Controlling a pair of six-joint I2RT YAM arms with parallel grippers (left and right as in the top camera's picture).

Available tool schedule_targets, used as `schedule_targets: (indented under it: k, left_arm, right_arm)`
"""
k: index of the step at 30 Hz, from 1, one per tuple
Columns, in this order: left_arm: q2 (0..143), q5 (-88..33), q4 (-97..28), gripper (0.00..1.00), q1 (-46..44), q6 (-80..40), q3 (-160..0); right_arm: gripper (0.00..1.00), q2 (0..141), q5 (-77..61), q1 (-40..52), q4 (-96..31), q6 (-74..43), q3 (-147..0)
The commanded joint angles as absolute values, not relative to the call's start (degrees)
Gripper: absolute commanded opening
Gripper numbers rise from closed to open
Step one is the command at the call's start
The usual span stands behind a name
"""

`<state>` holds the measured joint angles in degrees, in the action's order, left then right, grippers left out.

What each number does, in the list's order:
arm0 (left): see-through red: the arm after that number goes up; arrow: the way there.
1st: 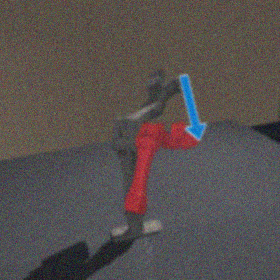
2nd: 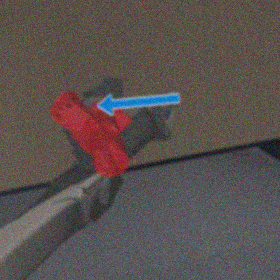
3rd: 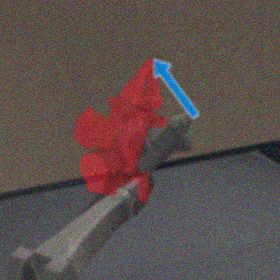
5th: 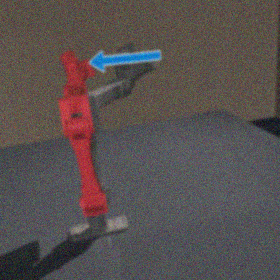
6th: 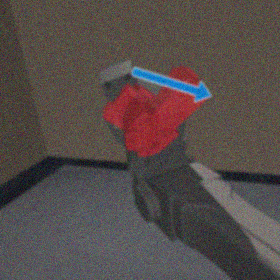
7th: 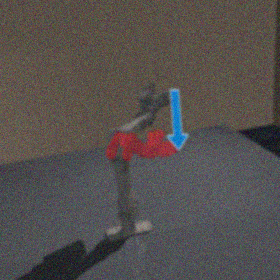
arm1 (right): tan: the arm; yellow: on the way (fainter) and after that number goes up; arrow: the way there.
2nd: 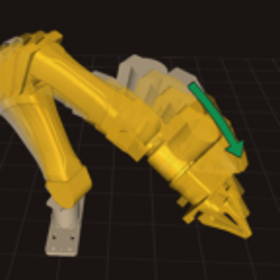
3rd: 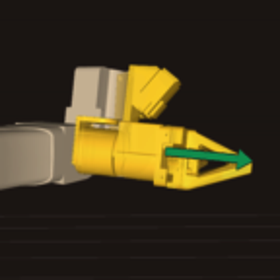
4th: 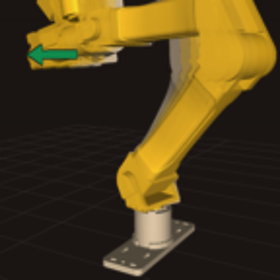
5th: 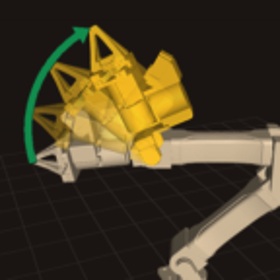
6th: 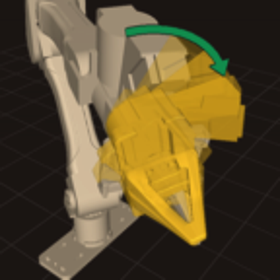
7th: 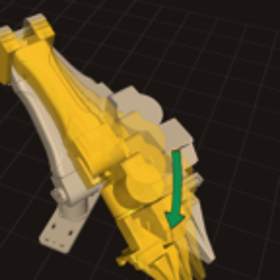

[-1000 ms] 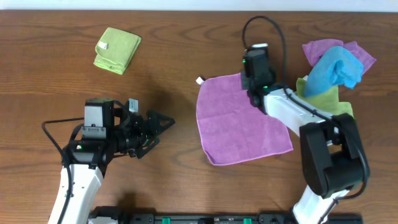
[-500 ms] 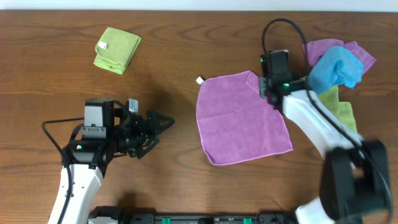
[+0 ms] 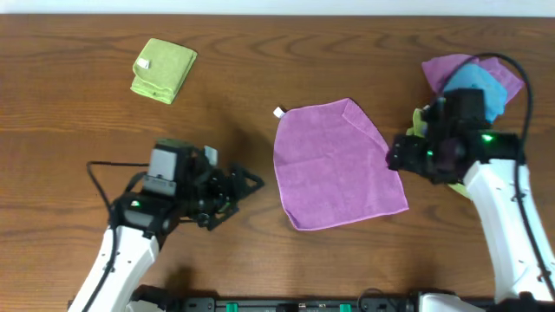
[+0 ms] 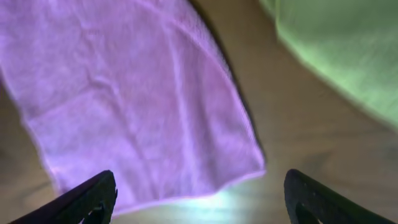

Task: Fold the cloth
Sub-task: 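Grasp the purple cloth's bottom-left corner with the left gripper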

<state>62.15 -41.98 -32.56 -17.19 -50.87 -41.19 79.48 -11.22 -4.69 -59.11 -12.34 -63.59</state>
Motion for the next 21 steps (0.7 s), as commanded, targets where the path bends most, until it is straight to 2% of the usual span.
schedule_targets:
  k: [1,10,21]
  left_arm:
    - [63.9,-36.8,-31.4,0.95,-20.9,-55.1,-40.9]
    - [71.4,-37.3,-11.6,0.95,-29.8,-67.6,-33.0]
    - [84.9,-35.6,0.9,0.95,-36.6,-78.6,-32.2]
  right_arm:
    - [0.86,79.4,-21.6,-9.2,-60.0,-10.8,-62.0]
    - [0.86,79.4,-30.4,-15.4,-62.0,-8.1,-59.9]
    - [0.87,79.4,-30.4,-15.5,-62.4,-8.1,-59.6]
